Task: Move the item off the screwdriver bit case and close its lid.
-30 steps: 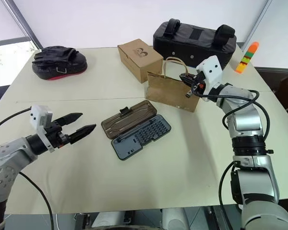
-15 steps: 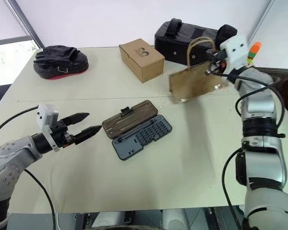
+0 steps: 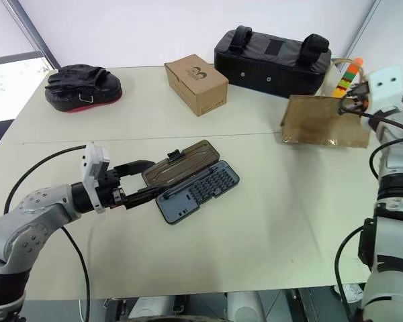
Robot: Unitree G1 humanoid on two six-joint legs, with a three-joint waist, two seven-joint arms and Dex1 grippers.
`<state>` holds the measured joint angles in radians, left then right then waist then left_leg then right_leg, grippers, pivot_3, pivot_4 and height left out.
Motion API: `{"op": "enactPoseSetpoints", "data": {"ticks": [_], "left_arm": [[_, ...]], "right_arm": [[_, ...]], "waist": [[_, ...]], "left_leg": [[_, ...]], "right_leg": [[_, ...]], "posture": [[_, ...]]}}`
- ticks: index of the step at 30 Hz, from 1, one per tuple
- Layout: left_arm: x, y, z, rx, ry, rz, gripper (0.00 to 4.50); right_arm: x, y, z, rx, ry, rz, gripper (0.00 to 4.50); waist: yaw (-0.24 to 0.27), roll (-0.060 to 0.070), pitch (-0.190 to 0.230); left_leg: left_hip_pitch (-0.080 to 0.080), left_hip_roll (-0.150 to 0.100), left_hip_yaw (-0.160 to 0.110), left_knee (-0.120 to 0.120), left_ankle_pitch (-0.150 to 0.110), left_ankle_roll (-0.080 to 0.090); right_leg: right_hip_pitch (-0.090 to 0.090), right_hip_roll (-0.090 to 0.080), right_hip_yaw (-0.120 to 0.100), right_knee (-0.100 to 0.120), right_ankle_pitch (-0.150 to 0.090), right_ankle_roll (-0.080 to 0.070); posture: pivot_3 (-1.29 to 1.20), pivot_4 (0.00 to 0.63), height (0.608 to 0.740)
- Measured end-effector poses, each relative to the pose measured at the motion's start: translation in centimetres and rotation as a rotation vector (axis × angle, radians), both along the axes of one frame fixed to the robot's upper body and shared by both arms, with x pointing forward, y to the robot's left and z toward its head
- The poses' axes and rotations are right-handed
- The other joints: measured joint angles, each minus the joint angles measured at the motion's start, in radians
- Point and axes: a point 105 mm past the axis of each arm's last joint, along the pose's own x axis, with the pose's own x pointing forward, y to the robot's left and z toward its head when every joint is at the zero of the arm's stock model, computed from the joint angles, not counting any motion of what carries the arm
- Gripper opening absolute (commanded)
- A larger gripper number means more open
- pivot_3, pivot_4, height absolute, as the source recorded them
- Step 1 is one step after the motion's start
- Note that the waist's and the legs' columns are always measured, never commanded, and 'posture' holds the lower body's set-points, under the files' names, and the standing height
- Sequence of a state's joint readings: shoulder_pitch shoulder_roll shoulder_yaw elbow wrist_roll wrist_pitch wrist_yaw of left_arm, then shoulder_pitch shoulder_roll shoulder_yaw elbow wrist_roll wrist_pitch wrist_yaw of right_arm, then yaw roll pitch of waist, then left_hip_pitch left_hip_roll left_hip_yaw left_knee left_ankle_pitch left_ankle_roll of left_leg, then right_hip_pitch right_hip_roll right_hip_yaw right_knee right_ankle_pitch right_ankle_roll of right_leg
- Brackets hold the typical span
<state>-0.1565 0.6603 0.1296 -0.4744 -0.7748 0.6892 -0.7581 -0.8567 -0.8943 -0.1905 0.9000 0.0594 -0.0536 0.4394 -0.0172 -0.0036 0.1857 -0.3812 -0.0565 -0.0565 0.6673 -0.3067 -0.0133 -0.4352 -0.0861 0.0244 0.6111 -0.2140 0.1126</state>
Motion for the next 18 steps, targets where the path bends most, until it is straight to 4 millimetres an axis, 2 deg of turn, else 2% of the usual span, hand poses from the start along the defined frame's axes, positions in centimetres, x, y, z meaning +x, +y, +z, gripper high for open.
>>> {"op": "enactPoseSetpoints", "data": {"ticks": [6,8,13,17,18], "left_arm": [[0.0,0.1,-0.1,-0.001,0.004,-0.001,4.50],[0.2,0.2,-0.2,-0.003,0.010,0.004,4.50],[0.3,0.1,-0.3,-0.014,0.013,0.009,4.50],[0.3,0.2,-0.4,-0.008,0.010,0.016,4.50],[0.4,0.2,-0.4,-0.007,0.009,0.018,4.50]], "right_arm": [[-2.0,-3.8,-0.4,-0.032,0.013,-0.140,0.02],[-2.4,-4.4,-0.3,-0.024,0.008,-0.166,0.02],[-2.6,-4.5,-1.8,-0.010,0.046,-0.156,0.02],[-2.2,-3.1,-3.7,0.013,0.098,-0.086,0.02],[-2.0,-2.6,-4.3,0.017,0.113,-0.069,0.27]], "waist": [[0.000,0.000,0.000],[-0.001,0.000,0.000],[-0.003,0.000,0.000],[-0.004,0.000,0.000],[-0.004,0.000,0.000]], "left_leg": [[0.000,0.000,0.000,0.000,0.000,0.000],[0.002,0.000,0.001,0.000,0.000,0.001],[0.007,0.001,0.001,0.000,-0.003,0.006],[0.008,0.001,0.000,0.000,-0.003,0.006],[0.008,0.002,0.000,0.000,-0.003,0.006]], "right_leg": [[0.000,0.000,0.000,0.000,0.000,0.000],[0.001,0.000,0.000,0.000,0.000,0.000],[0.007,0.002,0.001,0.000,0.000,0.000],[0.007,0.002,0.001,0.001,0.000,0.000],[0.007,0.002,0.001,0.001,0.000,0.000]], "posture": [[0.00,0.150,0.740],[0.00,0.150,0.740],[0.00,0.150,0.740],[0.00,0.150,0.740],[0.00,0.150,0.740]]}}
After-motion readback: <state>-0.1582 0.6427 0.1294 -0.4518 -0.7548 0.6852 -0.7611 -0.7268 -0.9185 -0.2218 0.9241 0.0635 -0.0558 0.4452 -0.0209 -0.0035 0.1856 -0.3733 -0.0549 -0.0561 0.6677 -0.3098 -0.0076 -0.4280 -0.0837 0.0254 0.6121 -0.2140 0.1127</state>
